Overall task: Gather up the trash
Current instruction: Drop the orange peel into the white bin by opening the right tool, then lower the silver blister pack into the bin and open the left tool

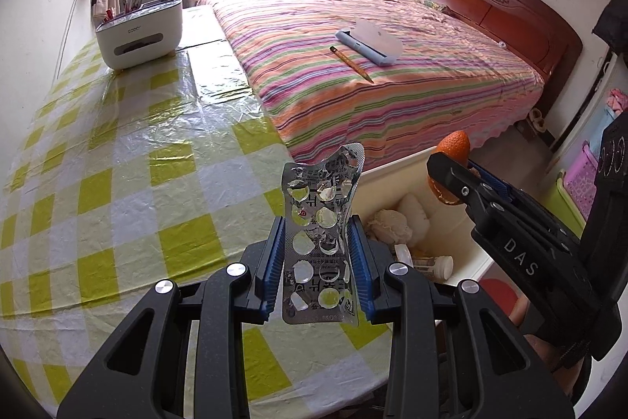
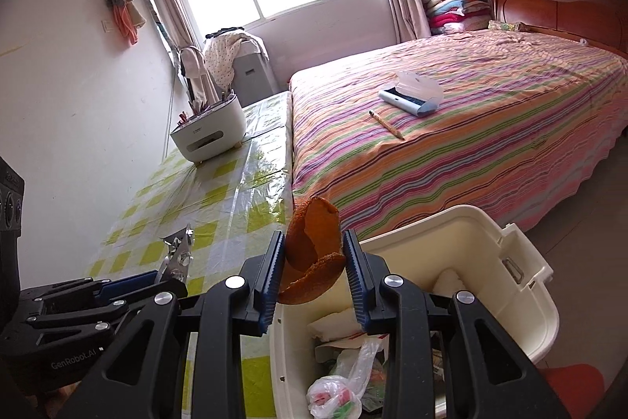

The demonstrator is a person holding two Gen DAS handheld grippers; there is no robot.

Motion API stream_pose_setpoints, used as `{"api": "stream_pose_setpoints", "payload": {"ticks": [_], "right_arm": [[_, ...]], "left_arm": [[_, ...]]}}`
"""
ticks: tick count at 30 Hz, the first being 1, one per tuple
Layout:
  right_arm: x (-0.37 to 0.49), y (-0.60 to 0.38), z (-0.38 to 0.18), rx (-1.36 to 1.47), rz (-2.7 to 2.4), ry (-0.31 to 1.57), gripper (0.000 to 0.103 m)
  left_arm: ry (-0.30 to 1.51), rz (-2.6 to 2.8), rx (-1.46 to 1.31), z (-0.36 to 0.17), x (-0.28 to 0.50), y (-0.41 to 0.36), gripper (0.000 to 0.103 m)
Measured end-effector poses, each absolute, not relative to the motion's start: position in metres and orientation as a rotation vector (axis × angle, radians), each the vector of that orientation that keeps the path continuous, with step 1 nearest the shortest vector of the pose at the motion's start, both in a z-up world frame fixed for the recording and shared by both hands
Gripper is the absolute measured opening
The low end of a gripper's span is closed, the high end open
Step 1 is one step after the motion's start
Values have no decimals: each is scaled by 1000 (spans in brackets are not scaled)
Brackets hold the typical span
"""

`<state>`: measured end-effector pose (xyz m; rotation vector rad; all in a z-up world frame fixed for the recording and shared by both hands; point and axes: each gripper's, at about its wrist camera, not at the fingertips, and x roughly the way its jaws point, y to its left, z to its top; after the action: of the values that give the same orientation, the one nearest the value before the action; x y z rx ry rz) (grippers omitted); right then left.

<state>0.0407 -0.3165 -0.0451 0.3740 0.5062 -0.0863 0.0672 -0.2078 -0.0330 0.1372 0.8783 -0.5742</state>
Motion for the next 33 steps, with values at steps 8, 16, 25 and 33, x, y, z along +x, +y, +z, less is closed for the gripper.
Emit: {"api": "stream_pose_setpoints", "payload": {"ticks": [8, 16, 25, 33], "right_arm": [[28, -336, -42, 398, -139, 482, 32], [21, -348, -44, 446, -169, 474, 42], [12, -359, -43, 491, -184, 436, 58], [1, -368, -42, 534, -189, 402, 58]], "left_arm": [[893, -608, 161, -43, 60, -226, 31], [918, -605, 158, -51, 67, -235, 31], [927, -611, 183, -56, 67, -251, 31], [951, -615, 188, -63, 72, -264, 31]]}}
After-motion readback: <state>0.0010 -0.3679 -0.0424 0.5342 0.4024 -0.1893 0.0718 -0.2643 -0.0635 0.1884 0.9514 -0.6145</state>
